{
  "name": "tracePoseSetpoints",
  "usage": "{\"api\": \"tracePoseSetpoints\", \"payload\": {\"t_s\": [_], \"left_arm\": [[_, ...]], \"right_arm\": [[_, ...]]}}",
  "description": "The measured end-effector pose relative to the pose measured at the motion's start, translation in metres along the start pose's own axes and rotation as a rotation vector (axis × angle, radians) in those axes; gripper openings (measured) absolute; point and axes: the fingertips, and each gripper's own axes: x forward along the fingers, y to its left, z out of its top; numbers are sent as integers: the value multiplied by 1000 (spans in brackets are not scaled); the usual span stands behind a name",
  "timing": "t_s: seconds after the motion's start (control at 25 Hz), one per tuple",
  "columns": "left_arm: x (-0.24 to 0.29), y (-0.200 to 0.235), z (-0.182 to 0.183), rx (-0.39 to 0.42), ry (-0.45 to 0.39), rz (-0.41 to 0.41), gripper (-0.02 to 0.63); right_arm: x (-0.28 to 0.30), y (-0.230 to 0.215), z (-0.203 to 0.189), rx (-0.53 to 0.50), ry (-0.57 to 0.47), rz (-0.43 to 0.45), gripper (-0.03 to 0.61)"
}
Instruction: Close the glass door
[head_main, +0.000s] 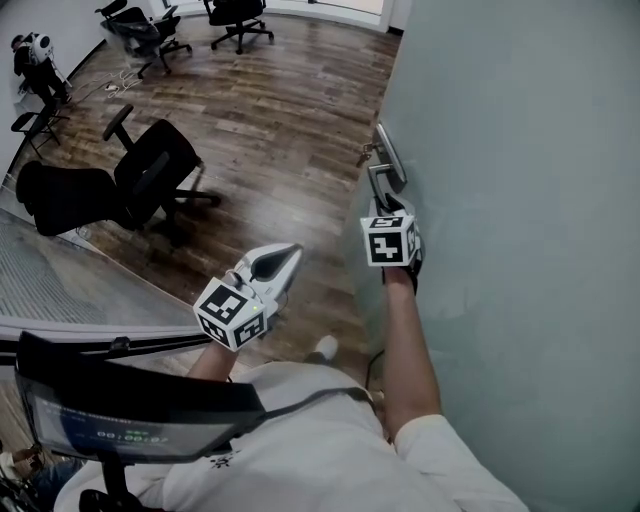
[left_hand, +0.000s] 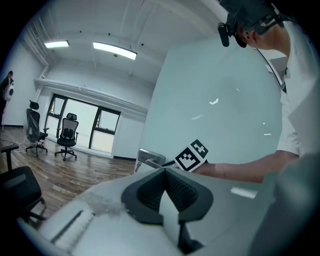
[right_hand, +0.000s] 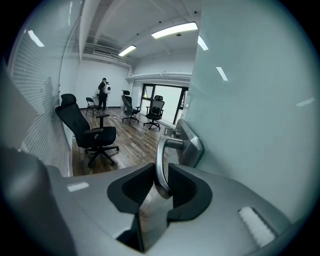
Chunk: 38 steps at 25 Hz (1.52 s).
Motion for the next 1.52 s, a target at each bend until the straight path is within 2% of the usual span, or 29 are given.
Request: {"api": "tracePoseSetpoints", "payload": {"t_s": [0.28,0.52,0.76,1.2,1.52], "left_arm": [[-63,23,2,-15,-28,-4,5],[-80,21,-6,-14,-29,-25,5],[-132,26,-14,-19,-38,-50,5],[-203,13,-31,-13,-44,-88,5],[-235,4,-34,-17,-50,-102,5]], "right_arm": [[-10,55,7,-96,50,3,94],[-11,78,-1,-177,74,28,97],[-27,133,1,-251,92,50,100],[-57,213,-6,-302,75,93,110],[-86,265,-9,-356,39,142,110]]}}
